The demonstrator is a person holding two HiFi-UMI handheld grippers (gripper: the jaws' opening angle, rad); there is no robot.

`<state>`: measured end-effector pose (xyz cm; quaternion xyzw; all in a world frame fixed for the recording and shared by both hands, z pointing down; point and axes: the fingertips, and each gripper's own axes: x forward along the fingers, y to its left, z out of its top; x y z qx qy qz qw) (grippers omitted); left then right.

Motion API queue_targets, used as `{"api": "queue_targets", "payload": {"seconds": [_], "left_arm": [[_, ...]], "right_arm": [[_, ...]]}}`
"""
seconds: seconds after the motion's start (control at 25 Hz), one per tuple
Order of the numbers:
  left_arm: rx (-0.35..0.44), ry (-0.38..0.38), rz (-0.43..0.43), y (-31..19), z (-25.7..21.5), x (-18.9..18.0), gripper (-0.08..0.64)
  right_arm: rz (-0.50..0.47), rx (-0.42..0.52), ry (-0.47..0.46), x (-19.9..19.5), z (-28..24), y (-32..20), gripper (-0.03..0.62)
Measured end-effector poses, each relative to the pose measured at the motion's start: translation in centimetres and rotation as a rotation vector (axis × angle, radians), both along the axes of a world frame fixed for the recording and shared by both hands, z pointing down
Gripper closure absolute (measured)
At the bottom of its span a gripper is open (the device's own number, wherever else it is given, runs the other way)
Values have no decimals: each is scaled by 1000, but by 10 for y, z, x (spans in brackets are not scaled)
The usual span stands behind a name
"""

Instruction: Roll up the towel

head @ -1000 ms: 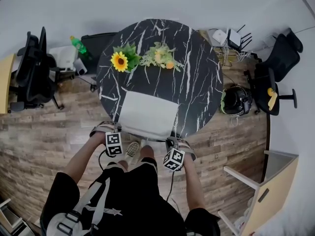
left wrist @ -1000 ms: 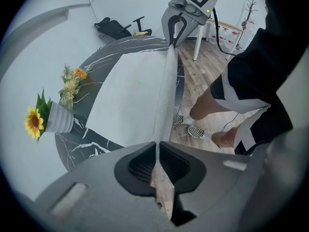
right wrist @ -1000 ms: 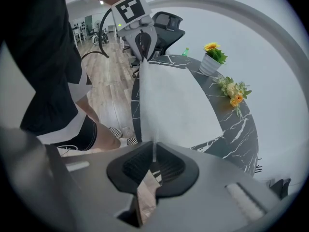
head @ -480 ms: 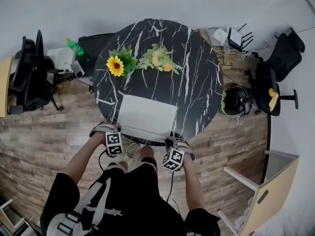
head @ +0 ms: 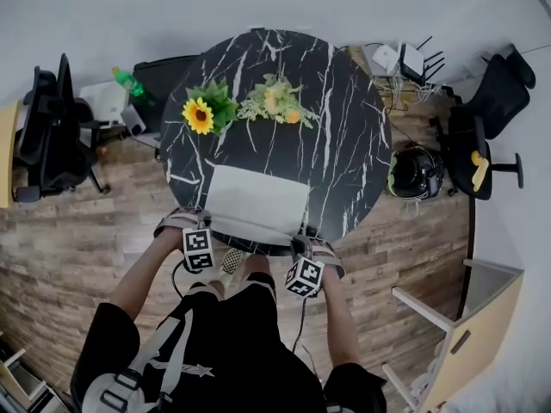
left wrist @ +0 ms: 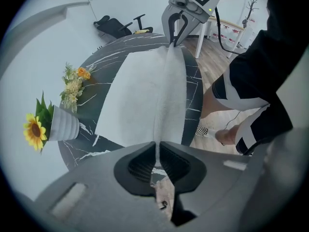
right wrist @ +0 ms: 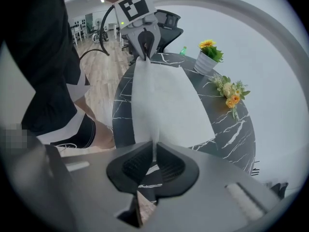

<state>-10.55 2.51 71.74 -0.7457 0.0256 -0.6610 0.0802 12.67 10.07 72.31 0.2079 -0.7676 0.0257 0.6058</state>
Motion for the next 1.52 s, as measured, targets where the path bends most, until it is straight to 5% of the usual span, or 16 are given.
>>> {"api": "queue_targets", "payload": {"seconds": [0.32,0.48,0.84,1.16,1.52], "left_arm": [[24,-17,3,-8,14,3,522],[48,-7,-28,-11,17,3,512],[81,49,-124,-23,5,-6,380],[107,80,-99,-1,-10,-11,380],[112,49,-7,15,1,-5,387]], "right_arm": [[38,5,9,4,8,-10,557],[103,46,14,9,8,-17,500],[150,124,44,15,-7,-29,402],[120,182,46,5,-29,-15,402],[53,121,42,-15,-10,14,417]]}}
